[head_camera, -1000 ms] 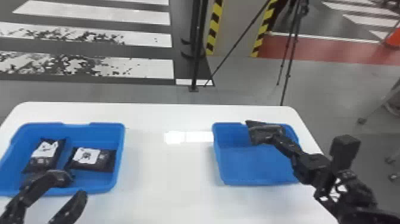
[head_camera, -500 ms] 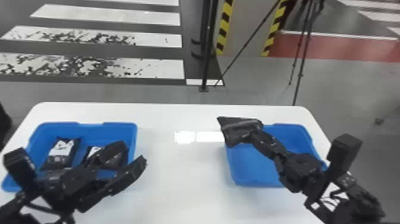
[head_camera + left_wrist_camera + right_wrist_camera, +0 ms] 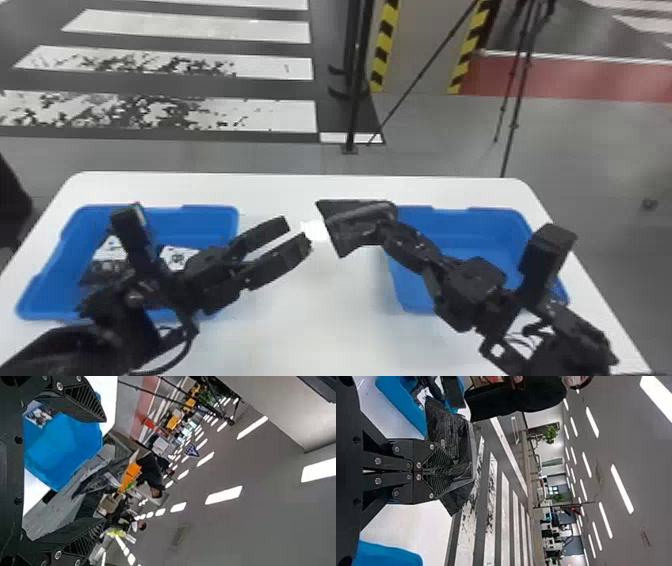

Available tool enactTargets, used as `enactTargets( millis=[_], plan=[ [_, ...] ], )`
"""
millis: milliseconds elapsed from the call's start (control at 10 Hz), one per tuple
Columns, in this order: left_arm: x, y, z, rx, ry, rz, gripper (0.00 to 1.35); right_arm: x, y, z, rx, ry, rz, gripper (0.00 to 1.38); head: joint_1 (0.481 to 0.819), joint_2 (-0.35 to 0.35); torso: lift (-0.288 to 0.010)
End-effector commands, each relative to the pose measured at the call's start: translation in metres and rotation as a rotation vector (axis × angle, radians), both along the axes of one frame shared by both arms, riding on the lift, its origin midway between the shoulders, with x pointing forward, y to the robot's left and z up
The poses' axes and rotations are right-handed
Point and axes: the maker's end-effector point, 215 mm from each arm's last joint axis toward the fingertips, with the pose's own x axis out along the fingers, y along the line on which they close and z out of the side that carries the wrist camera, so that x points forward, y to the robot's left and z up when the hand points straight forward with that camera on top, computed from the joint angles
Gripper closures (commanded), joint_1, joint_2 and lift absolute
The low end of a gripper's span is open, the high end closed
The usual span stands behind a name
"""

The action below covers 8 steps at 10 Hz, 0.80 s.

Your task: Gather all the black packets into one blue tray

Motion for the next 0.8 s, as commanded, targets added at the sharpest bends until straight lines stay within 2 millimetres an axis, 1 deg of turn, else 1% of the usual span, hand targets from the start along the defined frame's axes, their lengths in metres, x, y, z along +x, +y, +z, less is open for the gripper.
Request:
enactTargets(
  millis=[0,100,200,300,400,500,600,700],
  plan=[
    [-0.005,-0.021,0.007,-0.032,0.012,-0.052,0.15,-0.003,0.011,0.003,0.015,-0.002,0.023,1.28,0.695,-0.117,-0.110],
    [-0.003,-0.031,0.009,-0.061,0.014,-0.064,0.15,-0.006,0.021,0.009,0.017,-0.013,0.046,1.28,0.695,-0.128,-0.110],
    [0.004,-0.037,0.007,-0.083,0.018,-0.058,0.15,-0.009,0.032,0.013,0.022,-0.018,0.070,1.28,0.695,-0.134,-0.110],
    [0.007,-0.042,0.011,-0.097,0.003,-0.051,0.20,-0.013,0.040,0.011,0.031,-0.009,0.085,1.28,0.695,-0.133,-0.110],
    [0.009,-0.044,0.015,-0.099,-0.016,-0.047,0.36,-0.015,0.043,0.008,0.034,0.001,0.091,1.28,0.695,-0.129,-0.110],
    [0.014,-0.043,0.013,-0.098,-0.033,-0.031,0.74,-0.016,0.044,0.005,0.036,0.011,0.096,1.28,0.695,-0.124,-0.110],
    [0.016,-0.041,0.017,-0.126,-0.054,-0.004,1.07,-0.017,0.044,0.003,0.035,0.018,0.097,1.28,0.695,-0.120,-0.110],
    [0.018,-0.039,0.025,-0.137,-0.087,0.020,1.20,-0.017,0.044,0.000,0.038,0.026,0.095,1.28,0.695,-0.117,-0.110]
  ],
)
